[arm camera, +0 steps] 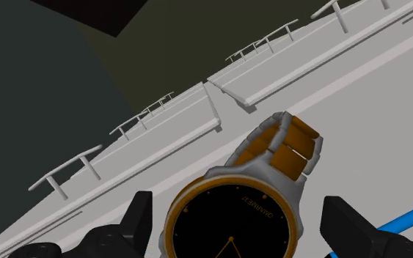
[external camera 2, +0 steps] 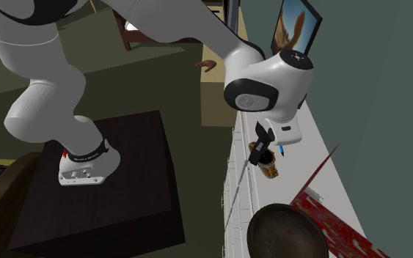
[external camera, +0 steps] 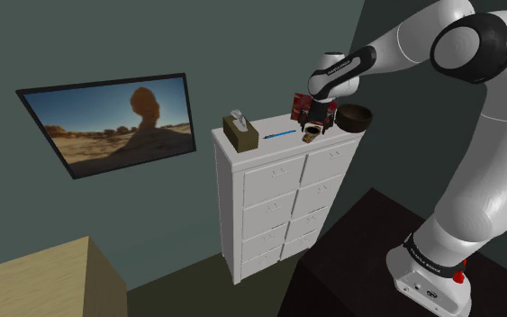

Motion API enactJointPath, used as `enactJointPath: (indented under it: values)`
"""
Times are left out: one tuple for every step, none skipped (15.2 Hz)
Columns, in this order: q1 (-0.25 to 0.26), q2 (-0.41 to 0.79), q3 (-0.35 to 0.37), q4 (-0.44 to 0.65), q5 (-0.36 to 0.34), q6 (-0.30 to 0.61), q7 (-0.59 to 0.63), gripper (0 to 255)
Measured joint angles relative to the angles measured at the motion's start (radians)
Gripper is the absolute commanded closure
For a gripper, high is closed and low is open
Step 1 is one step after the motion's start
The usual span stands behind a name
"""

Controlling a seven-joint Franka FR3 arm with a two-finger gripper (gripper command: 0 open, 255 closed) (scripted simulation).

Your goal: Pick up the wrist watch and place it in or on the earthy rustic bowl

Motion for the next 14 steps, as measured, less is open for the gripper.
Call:
enactJointPath:
  values:
    - [0.000, 0.001, 0.000, -0.001, 0.000, 0.001, 0.000, 0]
    - [0.000, 0.001, 0.000, -0.001, 0.000, 0.002, 0.000, 0]
    - [0.000, 0.001, 0.000, -0.001, 0.000, 0.002, 0.000, 0]
    - [0.000, 0.001, 0.000, -0.001, 0.000, 0.002, 0.000, 0]
    - [0.000, 0.001, 0.000, -0.001, 0.000, 0.002, 0.000, 255]
    - [0.000, 0.001, 0.000, -0.001, 0.000, 0.002, 0.000, 255]
    - [0.000, 0.001, 0.000, 0.000, 0.000, 0.003, 0.000, 255]
    - [0.000, 0.001, 0.000, 0.000, 0.000, 0.003, 0.000, 255]
    - [0.000, 0.001, 0.000, 0.000, 0.000, 0.003, 0.000, 255]
    - [0.000, 0.001, 0.000, 0.001, 0.000, 0.002, 0.000, 255]
    - [0.000, 0.001, 0.000, 0.001, 0.000, 0.002, 0.000, 255]
    - [0.000, 0.001, 0.000, 0.001, 0.000, 0.003, 0.000, 255]
    - [0.000, 0.001, 0.000, 0.001, 0.000, 0.003, 0.000, 255]
    - [0.000, 0.001, 0.000, 0.001, 0.000, 0.003, 0.000, 255]
